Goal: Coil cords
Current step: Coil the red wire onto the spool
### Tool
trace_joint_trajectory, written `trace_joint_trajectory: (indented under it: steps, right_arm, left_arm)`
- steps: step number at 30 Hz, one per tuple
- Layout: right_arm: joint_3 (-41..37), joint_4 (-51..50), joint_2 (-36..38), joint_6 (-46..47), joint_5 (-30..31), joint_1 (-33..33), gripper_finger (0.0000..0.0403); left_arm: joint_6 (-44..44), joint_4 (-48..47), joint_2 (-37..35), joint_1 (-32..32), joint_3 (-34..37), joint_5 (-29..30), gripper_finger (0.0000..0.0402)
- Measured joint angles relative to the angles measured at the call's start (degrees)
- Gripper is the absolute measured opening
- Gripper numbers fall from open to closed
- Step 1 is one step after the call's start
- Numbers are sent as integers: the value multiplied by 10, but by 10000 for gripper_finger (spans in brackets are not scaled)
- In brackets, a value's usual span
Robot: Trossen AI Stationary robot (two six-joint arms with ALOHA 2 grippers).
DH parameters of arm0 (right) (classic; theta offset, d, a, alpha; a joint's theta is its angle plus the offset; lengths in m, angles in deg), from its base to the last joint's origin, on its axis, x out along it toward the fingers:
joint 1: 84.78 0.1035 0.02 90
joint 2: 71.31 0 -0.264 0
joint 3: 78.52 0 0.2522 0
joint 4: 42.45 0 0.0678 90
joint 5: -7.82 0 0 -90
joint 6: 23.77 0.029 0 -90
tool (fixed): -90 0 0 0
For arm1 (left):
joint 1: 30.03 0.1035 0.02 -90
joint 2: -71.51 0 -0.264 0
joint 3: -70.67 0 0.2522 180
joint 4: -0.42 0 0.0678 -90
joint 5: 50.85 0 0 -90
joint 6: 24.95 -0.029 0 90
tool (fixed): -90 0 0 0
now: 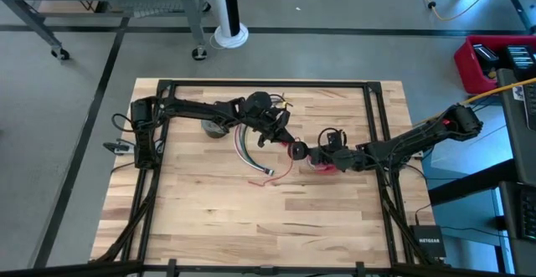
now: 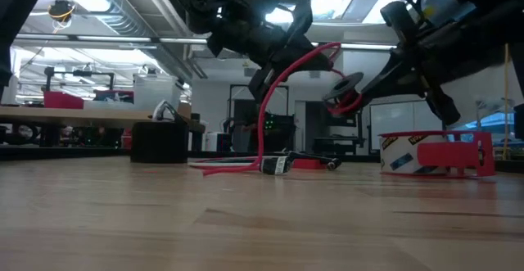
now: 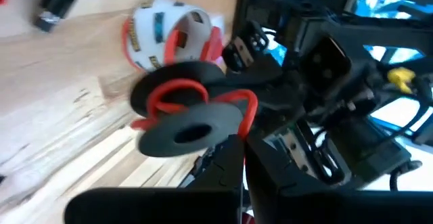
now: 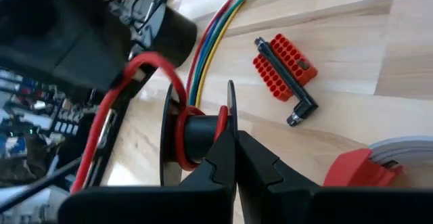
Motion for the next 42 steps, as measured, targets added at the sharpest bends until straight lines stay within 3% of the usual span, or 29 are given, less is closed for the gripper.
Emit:
trace_joint_trajectory:
  steps: [9, 21, 28, 33, 42]
  right_arm:
    - [0, 1, -4, 9, -24, -50, 3]
    - [0, 40, -4, 1, -27, -76, 3]
    - [0, 31, -4, 1, -34, -76, 3]
    - [0, 30, -4, -7, -38, -76, 3]
    - [0, 33, -2, -9, -38, -76, 3]
  left_arm:
    - [-8, 20, 0, -21, 0, -21, 1]
    - [-147, 21, -3, -29, 0, -39, 1]
    - [-276, 182, -5, -2, 0, -69, 1]
    - [-299, 253, -5, 7, 0, -129, 1]
    - [-398, 221, -5, -53, 0, -157, 0]
